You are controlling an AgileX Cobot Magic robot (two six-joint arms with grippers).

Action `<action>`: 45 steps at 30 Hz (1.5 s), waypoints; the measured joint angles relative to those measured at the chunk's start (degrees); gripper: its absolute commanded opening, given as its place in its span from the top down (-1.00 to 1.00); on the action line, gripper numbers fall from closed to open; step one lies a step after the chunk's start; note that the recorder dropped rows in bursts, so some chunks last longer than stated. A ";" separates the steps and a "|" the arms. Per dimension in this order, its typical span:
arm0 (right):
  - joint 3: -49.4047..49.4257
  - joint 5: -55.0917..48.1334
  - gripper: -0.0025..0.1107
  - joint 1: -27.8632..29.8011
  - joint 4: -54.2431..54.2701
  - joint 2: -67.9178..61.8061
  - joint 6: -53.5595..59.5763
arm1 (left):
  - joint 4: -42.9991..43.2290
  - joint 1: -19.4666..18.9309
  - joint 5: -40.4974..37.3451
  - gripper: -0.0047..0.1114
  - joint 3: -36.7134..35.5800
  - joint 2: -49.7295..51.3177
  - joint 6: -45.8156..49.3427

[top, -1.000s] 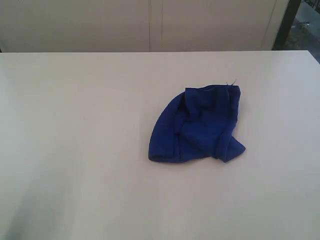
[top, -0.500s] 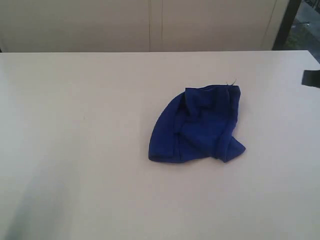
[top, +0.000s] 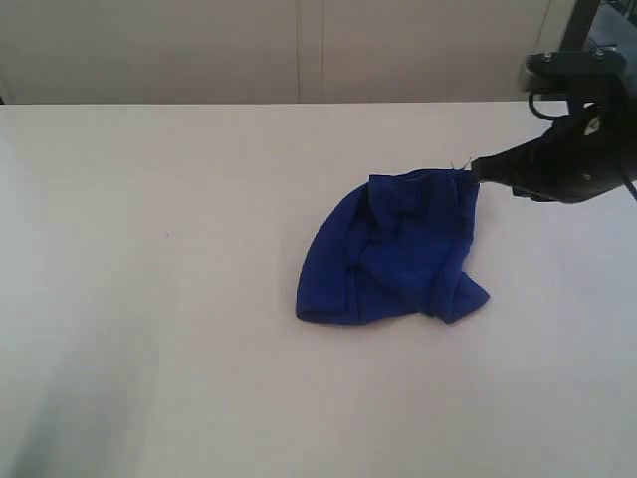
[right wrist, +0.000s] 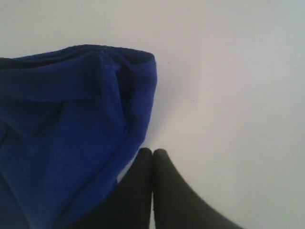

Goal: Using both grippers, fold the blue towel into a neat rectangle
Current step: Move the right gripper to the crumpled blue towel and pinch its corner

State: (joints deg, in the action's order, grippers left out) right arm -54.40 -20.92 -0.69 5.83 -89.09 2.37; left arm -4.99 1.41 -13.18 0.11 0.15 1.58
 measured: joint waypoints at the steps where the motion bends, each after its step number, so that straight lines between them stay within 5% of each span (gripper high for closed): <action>1: -1.05 -0.70 0.95 -0.08 2.10 -1.51 1.67 | 0.00 0.00 0.00 0.92 0.00 0.00 0.00; 10: -9.74 -1.44 0.55 -0.34 13.46 -12.21 13.51 | 0.00 0.00 0.00 0.92 0.00 0.00 0.00; 16: -12.85 -1.34 0.46 -0.34 17.89 -16.44 18.88 | 0.00 0.00 0.00 0.92 0.00 0.00 0.00; 29: -14.67 0.20 0.47 -0.42 23.42 -20.90 23.95 | 0.00 0.00 0.00 0.92 0.00 0.00 0.00; 36: -14.67 0.91 0.96 -0.42 23.78 -21.43 27.20 | 0.00 0.00 0.00 0.92 0.00 0.00 0.00; 45: -14.67 0.35 0.96 -0.42 23.86 -18.69 28.30 | 0.00 0.00 0.00 0.92 0.00 0.00 0.00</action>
State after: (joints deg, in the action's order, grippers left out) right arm -69.07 -20.57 -1.11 29.69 -107.78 30.67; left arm -4.99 1.41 -13.18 0.11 0.15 1.58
